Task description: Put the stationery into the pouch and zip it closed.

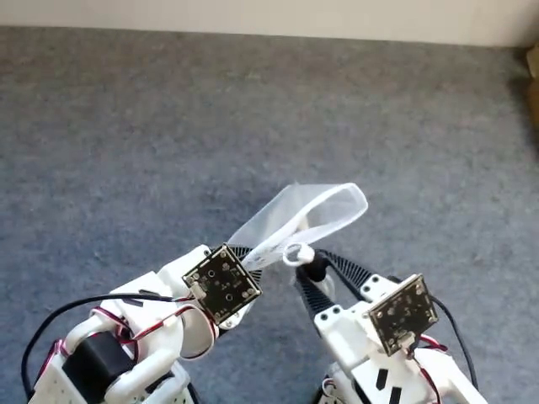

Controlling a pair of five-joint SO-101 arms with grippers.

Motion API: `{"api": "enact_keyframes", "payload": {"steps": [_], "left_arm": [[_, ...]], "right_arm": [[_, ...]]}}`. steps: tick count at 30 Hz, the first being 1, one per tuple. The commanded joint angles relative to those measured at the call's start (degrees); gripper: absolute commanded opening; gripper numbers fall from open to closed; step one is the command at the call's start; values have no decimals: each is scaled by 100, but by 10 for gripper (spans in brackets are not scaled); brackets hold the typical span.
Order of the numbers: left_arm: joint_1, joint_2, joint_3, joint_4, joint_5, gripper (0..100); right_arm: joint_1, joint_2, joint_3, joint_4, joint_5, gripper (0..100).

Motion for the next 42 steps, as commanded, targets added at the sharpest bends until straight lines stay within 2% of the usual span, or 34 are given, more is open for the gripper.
{"api": "enact_keyframes", "payload": {"steps": [1, 10, 17, 21, 26, 29, 39, 42], "left_arm": [[-127, -48, -13, 202, 62, 5], [-136, -48, -13, 273, 62, 5], [-136, -48, -13, 281, 62, 5], [-163, -48, -13, 281, 62, 5], [-497, -57, -13, 281, 53, 5], [-532, -57, -13, 281, 53, 5], [-541, -57, -13, 237, 70, 5], [-549, -57, -13, 237, 79, 5]], "right_arm": [[488, -40, -418, -365, 62, 3], [1341, -31, -418, -725, 62, 3], [2308, 110, -391, -1165, 70, 3], [2976, 664, -286, -1376, 79, 3], [4242, 1420, 251, -2431, 79, 3], [4743, 1754, 453, -2905, 88, 3], [4884, 1930, 532, -2914, 396, 8], [4875, 1930, 497, -2431, 352, 82]]}}
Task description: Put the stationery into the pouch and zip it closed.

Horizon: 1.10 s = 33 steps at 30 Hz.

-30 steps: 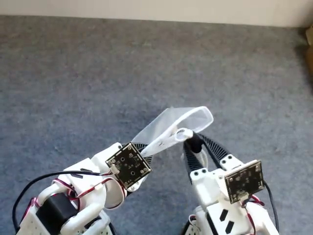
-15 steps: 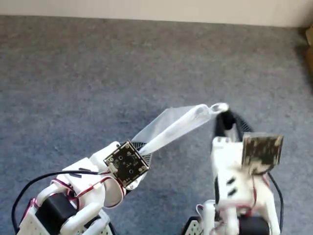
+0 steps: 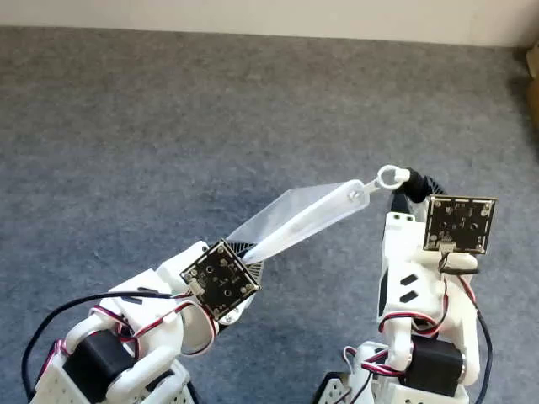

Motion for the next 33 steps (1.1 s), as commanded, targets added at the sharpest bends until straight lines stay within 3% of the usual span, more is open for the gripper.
{"api": "enact_keyframes", "payload": {"steps": [1, 6, 15, 19, 26, 33], "left_arm": [[-312, -57, 4, 185, 88, 5], [-989, -48, 4, -97, 378, 5], [-2870, -4, 435, -1046, 1002, 10], [-3705, -48, 927, -1556, 923, 125], [-5174, -48, 1033, -1424, 897, 175], [-6334, -48, 1490, -1099, -404, 175]], "right_arm": [[426, 154, -136, 374, -9, 129], [57, 145, -277, 1130, -9, 264], [-927, 145, -321, 1780, -9, 264], [-1332, 145, 4, 1780, -9, 264], [-1578, 145, 708, 1736, 26, 264], [-1578, 145, 1253, 1736, 0, 264]]}}
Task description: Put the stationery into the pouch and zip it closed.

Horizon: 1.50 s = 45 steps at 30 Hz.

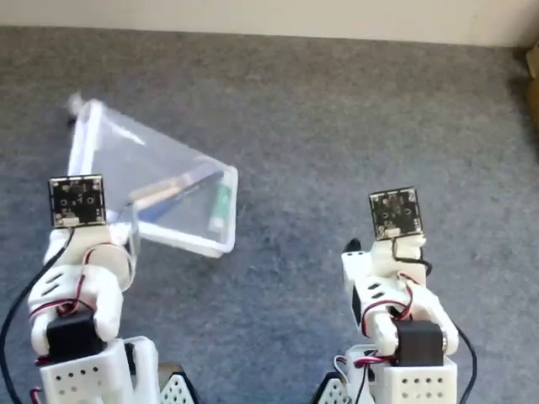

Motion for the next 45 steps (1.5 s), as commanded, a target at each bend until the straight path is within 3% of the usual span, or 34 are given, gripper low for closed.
{"api": "enact_keyframes", "payload": {"steps": [1, 9, 14, 23, 26, 28, 32, 36, 41, 45], "left_arm": [[-769, -92, 435, 44, -747, 175], [-1429, -92, 1525, -431, -853, 165], [-1842, -92, 1930, -677, -862, 0], [-2985, -92, 2097, -651, -870, 11], [-3275, -92, 2246, -651, -1292, 57], [-3486, -92, 2387, -651, -1653, 142], [-4119, -92, 2431, -651, -1697, 303], [-4558, -92, 1736, -484, -1714, 307], [-4725, -92, 259, 818, -1714, 306], [-4462, -92, -259, 1556, -1705, 306]], "right_arm": [[-40, 75, 163, -13, 44, 264], [-40, 75, 1059, -13, 44, 244], [-154, 75, 1121, -13, 88, 0], [-514, 75, 1253, 31, 35, 5], [-532, 75, 1622, -13, 35, 5], [-532, 75, 1815, -13, 35, 5], [-532, 75, 2026, -13, 35, 5], [-541, 75, 2237, -92, 35, 5], [-541, 75, 2721, -936, 35, 5], [-541, 75, 3125, -1341, 35, 5]]}}
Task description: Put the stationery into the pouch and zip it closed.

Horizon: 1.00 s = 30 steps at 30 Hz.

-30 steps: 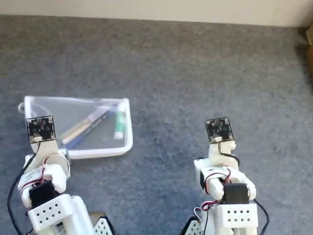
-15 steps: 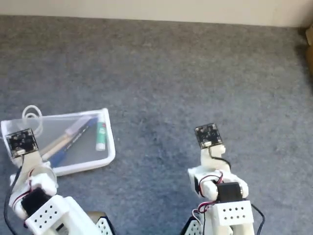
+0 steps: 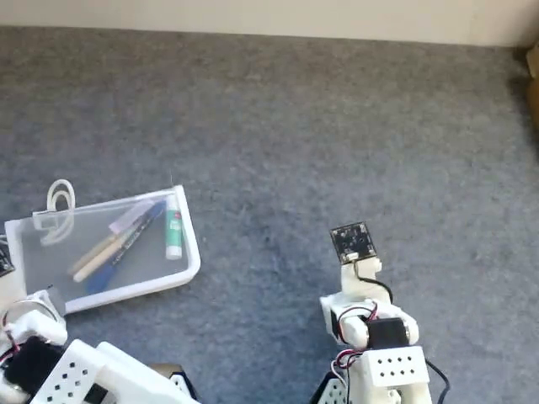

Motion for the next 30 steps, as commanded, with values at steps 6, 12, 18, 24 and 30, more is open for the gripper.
{"api": "enact_keyframes", "payload": {"steps": [6, 12, 18, 24, 30], "left_arm": [[1262, -136, -391, 703, 211, 200], [2686, -1437, 163, 756, 448, 18], [3960, -2149, 927, 835, 448, 6], [4637, -2167, 1182, 844, 914, 6], [5640, -2185, 1771, 809, 976, 9]], "right_arm": [[-48, 84, 338, -418, 18, 5], [-48, 84, 338, -382, 18, 5], [-48, 84, 338, -382, 18, 5], [-48, 84, 338, -391, 18, 5], [-40, 84, 338, -391, 44, 5]]}}
